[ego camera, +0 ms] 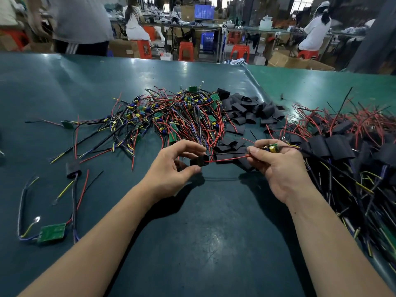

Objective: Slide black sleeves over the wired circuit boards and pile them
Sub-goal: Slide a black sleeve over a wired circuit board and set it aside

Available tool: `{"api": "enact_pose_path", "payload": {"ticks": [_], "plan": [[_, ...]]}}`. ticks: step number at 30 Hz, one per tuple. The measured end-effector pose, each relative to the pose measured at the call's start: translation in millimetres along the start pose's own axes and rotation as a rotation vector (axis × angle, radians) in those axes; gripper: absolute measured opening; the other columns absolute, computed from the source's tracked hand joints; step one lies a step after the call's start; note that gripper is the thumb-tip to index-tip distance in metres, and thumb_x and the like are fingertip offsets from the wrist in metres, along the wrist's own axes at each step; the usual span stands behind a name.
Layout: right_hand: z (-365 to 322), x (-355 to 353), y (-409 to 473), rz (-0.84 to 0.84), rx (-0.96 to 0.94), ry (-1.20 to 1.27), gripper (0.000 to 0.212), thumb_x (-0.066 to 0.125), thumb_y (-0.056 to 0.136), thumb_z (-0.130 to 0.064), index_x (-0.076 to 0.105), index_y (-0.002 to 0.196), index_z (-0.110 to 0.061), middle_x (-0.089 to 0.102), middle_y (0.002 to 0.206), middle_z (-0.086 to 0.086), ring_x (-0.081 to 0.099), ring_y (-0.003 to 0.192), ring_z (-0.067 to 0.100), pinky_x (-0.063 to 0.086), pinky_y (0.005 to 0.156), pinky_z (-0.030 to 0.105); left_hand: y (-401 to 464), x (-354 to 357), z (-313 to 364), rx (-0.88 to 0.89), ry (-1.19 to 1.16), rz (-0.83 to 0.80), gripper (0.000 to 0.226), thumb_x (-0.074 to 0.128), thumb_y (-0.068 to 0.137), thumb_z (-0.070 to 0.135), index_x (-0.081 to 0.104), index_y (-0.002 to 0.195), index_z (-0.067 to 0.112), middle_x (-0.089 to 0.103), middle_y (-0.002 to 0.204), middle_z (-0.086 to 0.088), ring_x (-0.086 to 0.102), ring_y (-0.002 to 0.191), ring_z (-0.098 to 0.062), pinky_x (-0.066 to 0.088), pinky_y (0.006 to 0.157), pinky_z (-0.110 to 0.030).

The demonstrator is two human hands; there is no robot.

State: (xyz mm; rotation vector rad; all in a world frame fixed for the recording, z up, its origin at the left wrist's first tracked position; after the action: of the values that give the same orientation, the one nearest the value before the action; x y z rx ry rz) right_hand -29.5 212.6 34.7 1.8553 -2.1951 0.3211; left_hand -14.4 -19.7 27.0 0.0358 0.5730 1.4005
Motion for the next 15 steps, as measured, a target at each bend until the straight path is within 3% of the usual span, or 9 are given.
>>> {"api": "enact_pose_path", "payload": {"ticks": [5, 9, 13, 15], "plan": [[1, 12, -5, -0.098, -0.005, 0.018, 0.017, 0.066, 0.081, 0.012, 0.064, 0.079, -0.005, 0.067, 0.08, 0.009, 0.069, 0.072, 0.016, 0.057, 0.066, 0.023, 0, 2, -1, 0.007, 0.016, 0.014, 0.038, 0.075, 0.08, -0.004, 0.068, 0.105, 0.023, 0.07, 0.102, 0.011, 0.065, 0.093, -0.016, 0.053, 0.069, -0.033], [7, 29, -12, -0.213, -0.01, 0.003, 0.015, 0.059, 0.091, 0.006, 0.065, 0.082, -0.004, 0.069, 0.076, 0.003, 0.069, 0.076, 0.015, 0.059, 0.077, 0.028, -3, 3, 8, 0.095, 0.177, 0.034, 0.036, 0.079, 0.078, 0.004, 0.068, 0.108, 0.021, 0.069, 0.1, 0.019, 0.063, 0.096, -0.003, 0.044, 0.078, -0.015], [14, 37, -17, -0.271, 0.013, -0.091, 0.021, 0.048, 0.096, 0.007, 0.067, 0.091, -0.003, 0.07, 0.073, 0.004, 0.071, 0.08, 0.018, 0.059, 0.077, 0.026, -7, 8, 21, 0.296, 0.526, 0.098, 0.038, 0.078, 0.076, 0.014, 0.069, 0.111, 0.024, 0.068, 0.106, 0.015, 0.063, 0.101, -0.013, 0.041, 0.091, -0.041], [16, 38, -19, -0.308, 0.025, -0.115, 0.016, 0.056, 0.094, 0.004, 0.066, 0.101, -0.006, 0.071, 0.079, 0.005, 0.072, 0.084, 0.022, 0.059, 0.077, 0.026, -8, 9, 24, 0.318, 0.6, 0.118, 0.039, 0.074, 0.075, 0.019, 0.068, 0.113, 0.026, 0.069, 0.109, 0.013, 0.064, 0.102, -0.015, 0.035, 0.09, -0.042]]}}
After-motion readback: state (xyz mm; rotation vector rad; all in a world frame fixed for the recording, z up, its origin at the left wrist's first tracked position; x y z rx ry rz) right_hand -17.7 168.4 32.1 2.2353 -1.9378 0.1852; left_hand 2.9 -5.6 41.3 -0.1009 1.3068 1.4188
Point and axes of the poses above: each hand's wrist, its own y-axis towards the middle knuckle, its own x-axis out of the palm, z = x × y, the point moved 4 cm from there along y, towards the middle knuckle
